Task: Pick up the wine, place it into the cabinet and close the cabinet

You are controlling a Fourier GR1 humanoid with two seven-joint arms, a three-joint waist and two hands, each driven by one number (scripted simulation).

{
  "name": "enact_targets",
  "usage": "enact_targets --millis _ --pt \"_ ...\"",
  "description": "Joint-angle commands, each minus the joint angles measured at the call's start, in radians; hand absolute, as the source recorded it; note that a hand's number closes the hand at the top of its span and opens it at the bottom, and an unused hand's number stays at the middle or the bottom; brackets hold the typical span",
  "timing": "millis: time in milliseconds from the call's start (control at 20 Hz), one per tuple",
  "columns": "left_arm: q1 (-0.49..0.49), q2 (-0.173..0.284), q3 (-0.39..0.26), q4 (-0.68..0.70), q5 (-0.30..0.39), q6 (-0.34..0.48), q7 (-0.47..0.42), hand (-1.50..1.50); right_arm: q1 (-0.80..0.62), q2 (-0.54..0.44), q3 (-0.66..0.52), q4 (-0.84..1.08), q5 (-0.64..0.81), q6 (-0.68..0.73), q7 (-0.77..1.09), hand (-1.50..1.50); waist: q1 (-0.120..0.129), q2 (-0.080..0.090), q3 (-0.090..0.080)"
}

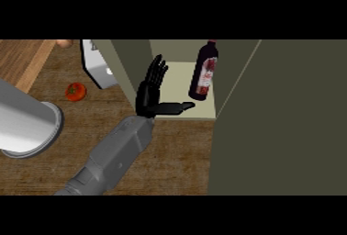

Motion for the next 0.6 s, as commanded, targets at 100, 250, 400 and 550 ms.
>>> enact_targets --millis 100,250,400,550 --pt "0.195 0.109 -0.092 -0.35 -0.05 0.023 0.117 -1.5 0.015 0.002 0.013 -0.008 0.024 0.002 -0.01 -1.5 0.03 -0.017 0.008" --pt "0.279 0.155 -0.143 -0.568 -0.08 0.095 0.177 -1.5 0.041 -0.026 -0.014 -0.059 -0.03 0.02 0.036 -1.5 0.023 -0.017 0.008" --pt "0.392 0.213 -0.19 -0.801 -0.091 0.165 0.255 -1.5 0.036 -0.018 -0.015 -0.057 -0.042 0.012 0.041 -1.5 0.025 -0.015 0.008" --pt "0.464 0.296 -0.197 -1.007 -0.116 0.234 0.313 -1.5 -0.033 -0.006 0.03 -0.098 0.0 -0.039 0.113 -1.5 0.019 -0.011 0.007"
